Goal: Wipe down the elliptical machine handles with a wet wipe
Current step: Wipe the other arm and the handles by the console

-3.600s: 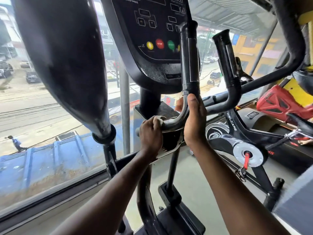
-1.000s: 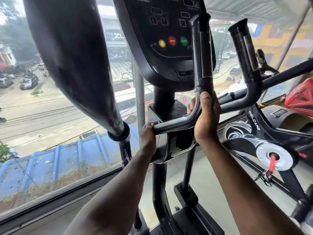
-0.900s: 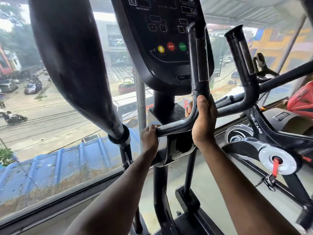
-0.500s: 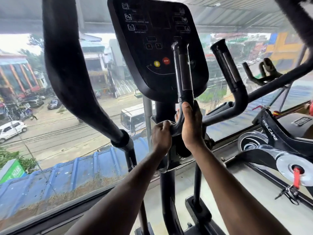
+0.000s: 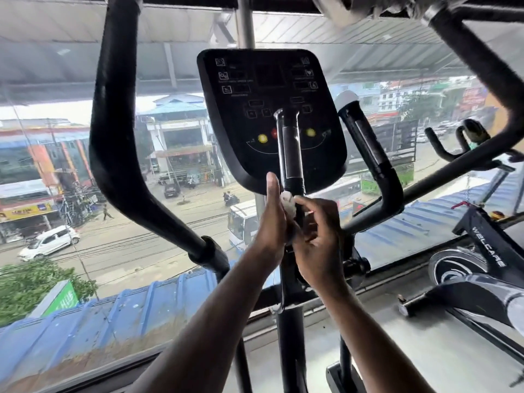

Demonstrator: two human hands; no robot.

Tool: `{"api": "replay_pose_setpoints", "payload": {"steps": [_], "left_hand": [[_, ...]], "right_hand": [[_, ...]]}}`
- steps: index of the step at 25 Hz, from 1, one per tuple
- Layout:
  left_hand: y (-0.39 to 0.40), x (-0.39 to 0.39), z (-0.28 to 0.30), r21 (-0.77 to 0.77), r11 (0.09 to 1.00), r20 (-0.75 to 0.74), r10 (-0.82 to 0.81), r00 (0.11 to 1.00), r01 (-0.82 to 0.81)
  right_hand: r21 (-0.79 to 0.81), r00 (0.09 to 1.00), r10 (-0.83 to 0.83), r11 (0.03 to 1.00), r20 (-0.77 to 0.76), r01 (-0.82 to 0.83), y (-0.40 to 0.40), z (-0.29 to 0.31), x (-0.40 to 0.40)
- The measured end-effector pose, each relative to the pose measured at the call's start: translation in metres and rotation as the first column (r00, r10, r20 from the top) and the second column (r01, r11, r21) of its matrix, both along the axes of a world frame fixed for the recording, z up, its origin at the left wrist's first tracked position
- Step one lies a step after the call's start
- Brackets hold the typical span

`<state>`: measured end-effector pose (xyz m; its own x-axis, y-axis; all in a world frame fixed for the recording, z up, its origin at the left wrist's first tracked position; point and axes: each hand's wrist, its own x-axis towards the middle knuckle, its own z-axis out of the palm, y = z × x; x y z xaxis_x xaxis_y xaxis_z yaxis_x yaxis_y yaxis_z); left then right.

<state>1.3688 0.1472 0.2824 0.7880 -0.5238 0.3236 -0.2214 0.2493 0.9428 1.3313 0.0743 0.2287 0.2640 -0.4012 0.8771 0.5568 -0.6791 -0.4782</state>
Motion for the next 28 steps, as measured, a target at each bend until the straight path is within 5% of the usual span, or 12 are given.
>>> {"api": "replay_pose_setpoints", "payload": {"steps": [2,8,14,19,23,28], "left_hand": [[0.000,-0.007,0.021,0.010,0.996,-0.004,-0.091,0.996,0.091],[0.003,0.021,0.035,-0.250,0.945,-0.212,-0.267,0.940,0.212],[-0.014,0.042,0.038,-0.254,0.951,-0.187,-0.226,0.956,0.175],[-0.023,0.049,0.039,-0.319,0.941,-0.310,-0.216,0.926,0.113],[-0.030,0.048,0.037,-0.312,0.945,-0.283,-0.192,0.940,0.100],[-0.023,0.046,0.017,-0.085,0.996,-0.148,-0.034,0.988,0.022]], "right_hand": [[-0.227,1.000,0.002,0.974,-0.019,-0.007,0.000,0.010,-0.003],[-0.435,0.969,-0.247,0.874,-0.012,0.217,-0.020,0.058,0.016],[-0.391,0.914,-0.405,0.845,-0.024,0.364,-0.044,0.156,0.067],[-0.561,0.923,-0.377,0.748,0.080,0.355,-0.036,0.105,0.053],[-0.424,0.908,-0.409,0.810,0.090,0.406,-0.038,0.133,0.073],[-0.184,0.879,-0.477,0.863,0.009,0.470,-0.038,0.151,0.093]]}}
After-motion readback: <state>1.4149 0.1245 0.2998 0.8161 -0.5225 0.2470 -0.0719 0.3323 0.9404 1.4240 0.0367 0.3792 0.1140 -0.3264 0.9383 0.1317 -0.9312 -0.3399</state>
